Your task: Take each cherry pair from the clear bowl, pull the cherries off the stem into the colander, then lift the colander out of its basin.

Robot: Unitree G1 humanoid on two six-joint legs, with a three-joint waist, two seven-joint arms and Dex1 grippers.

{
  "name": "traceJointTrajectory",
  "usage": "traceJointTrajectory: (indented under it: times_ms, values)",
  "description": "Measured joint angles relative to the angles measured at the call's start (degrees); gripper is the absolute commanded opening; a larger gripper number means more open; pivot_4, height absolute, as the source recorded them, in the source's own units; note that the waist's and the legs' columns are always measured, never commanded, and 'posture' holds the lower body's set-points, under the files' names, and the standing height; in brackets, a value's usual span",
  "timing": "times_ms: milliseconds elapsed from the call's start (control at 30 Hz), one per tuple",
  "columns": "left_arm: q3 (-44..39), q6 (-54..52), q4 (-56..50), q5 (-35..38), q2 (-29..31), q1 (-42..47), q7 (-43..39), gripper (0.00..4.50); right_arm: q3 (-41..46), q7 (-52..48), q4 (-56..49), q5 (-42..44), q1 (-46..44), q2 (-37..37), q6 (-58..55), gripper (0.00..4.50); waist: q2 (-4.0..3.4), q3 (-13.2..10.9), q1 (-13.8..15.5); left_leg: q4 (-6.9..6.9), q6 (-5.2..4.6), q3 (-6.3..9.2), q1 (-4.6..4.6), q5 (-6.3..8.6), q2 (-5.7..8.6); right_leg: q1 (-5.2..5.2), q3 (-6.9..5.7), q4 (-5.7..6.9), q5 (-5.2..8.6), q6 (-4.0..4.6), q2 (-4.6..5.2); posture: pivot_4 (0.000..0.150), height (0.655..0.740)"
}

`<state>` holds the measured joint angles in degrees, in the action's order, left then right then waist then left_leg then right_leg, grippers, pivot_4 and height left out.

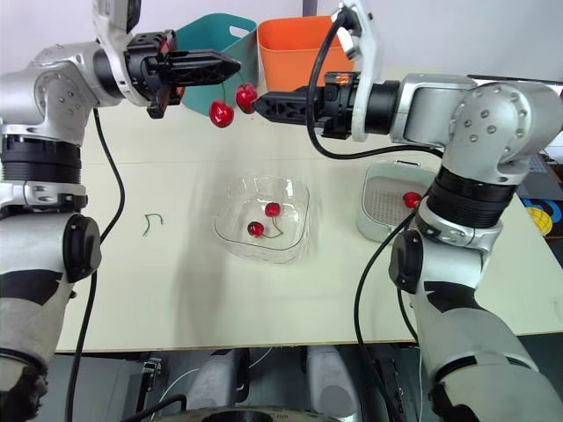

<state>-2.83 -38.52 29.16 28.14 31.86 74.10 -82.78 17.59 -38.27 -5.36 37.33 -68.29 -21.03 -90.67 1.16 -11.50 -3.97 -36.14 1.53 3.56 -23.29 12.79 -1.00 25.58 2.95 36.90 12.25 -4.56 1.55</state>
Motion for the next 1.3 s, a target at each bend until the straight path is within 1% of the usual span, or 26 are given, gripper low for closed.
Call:
traceJointTrajectory:
  times_ms: [200,367,467,500,633,700,1067,1300]
  values:
    - [0.0,-2.5,-4.2,1.4,0.0,-1.4,0.2,0.00,-1.6,2.2,1.0,0.9,0.0,3.7,2.7,4.48,0.00,0.0,-0.1,0.00,0.00,0.00,0.02,0.00,0.00,0.00,0.00,0.02,0.00,0.00,-0.01,0.150,0.7400]
    - [0.0,-3.5,-5.3,2.2,0.0,-2.0,0.6,0.00,-1.6,3.6,1.2,2.2,0.0,4.4,3.3,4.48,0.00,0.0,0.0,-0.01,0.00,0.00,-0.01,0.00,0.00,0.00,0.00,0.00,0.00,0.00,0.00,0.150,0.7400]
    - [0.0,-3.5,-5.7,2.4,0.1,-2.1,0.7,0.00,-1.6,4.3,1.2,2.9,0.0,4.5,3.4,3.91,0.00,0.0,0.0,0.00,0.00,0.00,0.00,0.00,0.00,0.00,0.00,0.00,0.00,0.00,0.00,0.150,0.7400]
    - [0.0,-3.5,-5.7,2.5,0.1,-2.1,0.8,0.00,-1.6,4.4,1.2,3.2,0.0,4.4,3.4,3.62,0.00,0.0,0.0,0.00,0.00,0.00,0.00,0.00,0.00,0.00,0.00,0.00,0.00,0.00,0.00,0.150,0.7400]
    - [0.0,-3.4,-5.7,2.5,0.1,-2.1,0.8,0.00,-1.6,5.0,1.2,4.1,0.0,4.1,3.5,2.14,0.00,0.0,-0.1,0.01,0.00,0.00,0.01,0.00,0.00,0.00,0.00,0.01,0.00,0.00,-0.02,0.150,0.7400]
    - [0.0,-3.4,-5.6,2.5,0.1,-2.1,0.8,0.00,-1.6,5.2,1.3,4.5,0.0,3.9,3.5,1.51,0.00,0.0,0.0,0.00,0.00,0.00,0.01,0.00,0.00,0.00,0.00,0.00,0.00,0.00,-0.01,0.150,0.7400]
    - [0.0,-3.0,-4.9,2.4,0.1,-2.1,0.8,0.00,-4.0,4.6,1.0,6.8,0.9,1.4,4.6,1.51,0.00,0.0,0.0,0.00,0.00,0.00,0.00,0.00,0.00,0.00,0.00,0.00,0.00,0.00,-0.01,0.150,0.7400]
    - [-0.2,-0.9,-2.6,2.4,0.3,-1.7,1.7,0.00,-8.3,3.3,-0.5,8.6,6.8,-1.7,3.6,1.51,-0.01,0.0,0.0,0.00,0.00,0.00,0.00,0.00,0.00,0.01,0.00,-0.01,0.00,0.00,-0.01,0.150,0.7400]
